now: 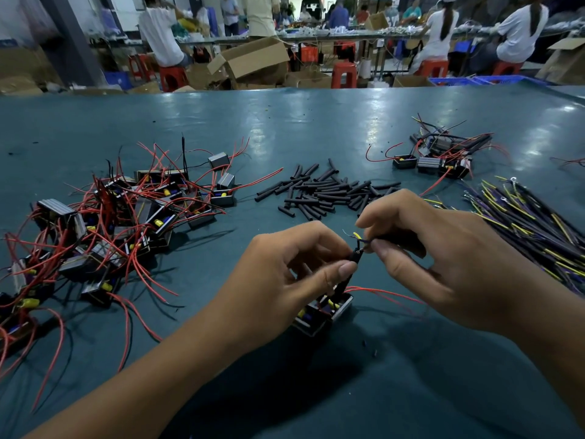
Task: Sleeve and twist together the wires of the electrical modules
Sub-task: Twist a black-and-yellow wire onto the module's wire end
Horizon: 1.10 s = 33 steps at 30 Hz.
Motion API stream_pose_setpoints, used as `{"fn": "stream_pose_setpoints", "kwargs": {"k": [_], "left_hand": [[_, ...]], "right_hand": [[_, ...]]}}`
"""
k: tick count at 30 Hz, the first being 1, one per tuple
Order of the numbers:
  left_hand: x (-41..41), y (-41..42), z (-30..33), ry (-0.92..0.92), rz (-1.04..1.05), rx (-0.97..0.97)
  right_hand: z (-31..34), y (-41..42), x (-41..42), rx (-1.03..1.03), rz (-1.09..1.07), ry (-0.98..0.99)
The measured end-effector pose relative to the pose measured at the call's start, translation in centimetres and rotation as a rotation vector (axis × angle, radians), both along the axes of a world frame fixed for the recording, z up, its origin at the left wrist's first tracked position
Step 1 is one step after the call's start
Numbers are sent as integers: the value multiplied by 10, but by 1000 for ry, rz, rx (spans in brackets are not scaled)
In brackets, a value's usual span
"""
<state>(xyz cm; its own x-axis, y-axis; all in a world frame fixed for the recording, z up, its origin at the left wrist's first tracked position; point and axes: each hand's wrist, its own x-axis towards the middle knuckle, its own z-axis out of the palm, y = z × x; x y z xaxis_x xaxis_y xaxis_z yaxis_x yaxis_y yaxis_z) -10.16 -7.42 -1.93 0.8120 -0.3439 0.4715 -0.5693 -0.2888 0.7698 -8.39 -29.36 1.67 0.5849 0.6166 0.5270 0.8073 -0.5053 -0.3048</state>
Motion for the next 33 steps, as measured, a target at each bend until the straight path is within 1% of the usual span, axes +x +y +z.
{"fn": "stream_pose_setpoints", "kwargs": {"k": [3,5,6,8,11,15,18,19,20,23,24,26,30,33], "left_hand": [[1,-1,4,-187,80,115],[2,-1,5,-255,105,185],[1,-2,6,-262,108,208],[-1,-3,6,-209,110,197],[-3,-2,5,-48,129,81],[-2,-2,5,27,136,94],[-2,-3,6,167,87,-26],[-2,-4,6,180,81,-36],[-2,-3,5,154,91,-12],[-4,-4,4,-50,168,165],[-5,-5,4,-82,186,192],[-6,-5,2,-79,211,155],[-6,-3,-2,-43,240,6],[-7,-5,-1,-107,233,49]], "right_hand": [[0,-1,3,-8,-20,29],[2,-2,3,-1,-29,51],[3,-2,3,3,-38,55],[4,-2,3,21,-56,64],[4,-2,3,30,-60,90],[3,-1,5,-41,-74,134],[1,-1,5,-56,-77,133],[0,0,5,-54,-73,141],[-1,0,5,-55,-66,142],[-2,2,6,-59,-47,118],[-2,3,7,-54,-47,116],[-3,3,7,-46,-48,116],[-5,3,7,-44,-44,121],[-5,2,7,-22,-42,136]]}}
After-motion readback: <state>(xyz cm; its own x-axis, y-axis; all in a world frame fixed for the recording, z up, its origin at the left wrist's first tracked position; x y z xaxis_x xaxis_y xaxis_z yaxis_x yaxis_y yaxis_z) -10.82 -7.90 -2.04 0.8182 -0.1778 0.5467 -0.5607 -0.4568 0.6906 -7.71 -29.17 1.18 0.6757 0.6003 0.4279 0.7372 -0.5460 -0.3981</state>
